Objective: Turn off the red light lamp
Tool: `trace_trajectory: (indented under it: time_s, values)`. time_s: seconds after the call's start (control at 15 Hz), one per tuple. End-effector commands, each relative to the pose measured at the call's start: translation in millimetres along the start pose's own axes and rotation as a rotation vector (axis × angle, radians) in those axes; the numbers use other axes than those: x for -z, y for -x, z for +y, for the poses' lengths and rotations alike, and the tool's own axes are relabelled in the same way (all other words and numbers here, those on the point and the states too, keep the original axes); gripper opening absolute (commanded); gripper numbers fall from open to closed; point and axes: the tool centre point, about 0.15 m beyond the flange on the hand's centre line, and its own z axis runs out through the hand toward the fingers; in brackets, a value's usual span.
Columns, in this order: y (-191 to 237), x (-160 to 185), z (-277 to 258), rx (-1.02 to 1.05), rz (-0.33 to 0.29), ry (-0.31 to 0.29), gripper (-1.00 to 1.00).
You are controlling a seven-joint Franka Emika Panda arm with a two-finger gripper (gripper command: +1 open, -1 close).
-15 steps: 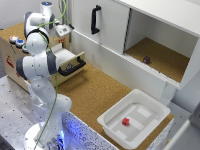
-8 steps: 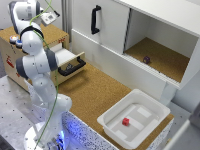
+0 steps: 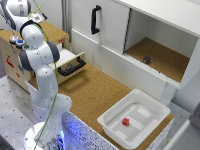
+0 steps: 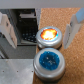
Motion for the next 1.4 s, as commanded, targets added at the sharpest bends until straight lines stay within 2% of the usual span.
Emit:
trace_trajectory:
  time_s: [0.0,0.13,0.2,0.33,0.8,1.0,1.33]
  values:
    - [-50,7,-2,0.005,-0.146,0.071,1.0]
    - [-50,6,-2,0.009,-0.112,0.05,1.0]
    - [-50,6,-3,0.02,-0.103,0.048,-1.0]
    - [-52,7,-4,0.039,-0.082,0.036,-1.0]
    - [-57,-6,2,0.085,-0.089,0.009,-1.0]
    - [-63,-20,12,0.092,-0.068,-0.044,-1.0]
    - [-75,-39,19,0.107,-0.074,-0.067,-1.0]
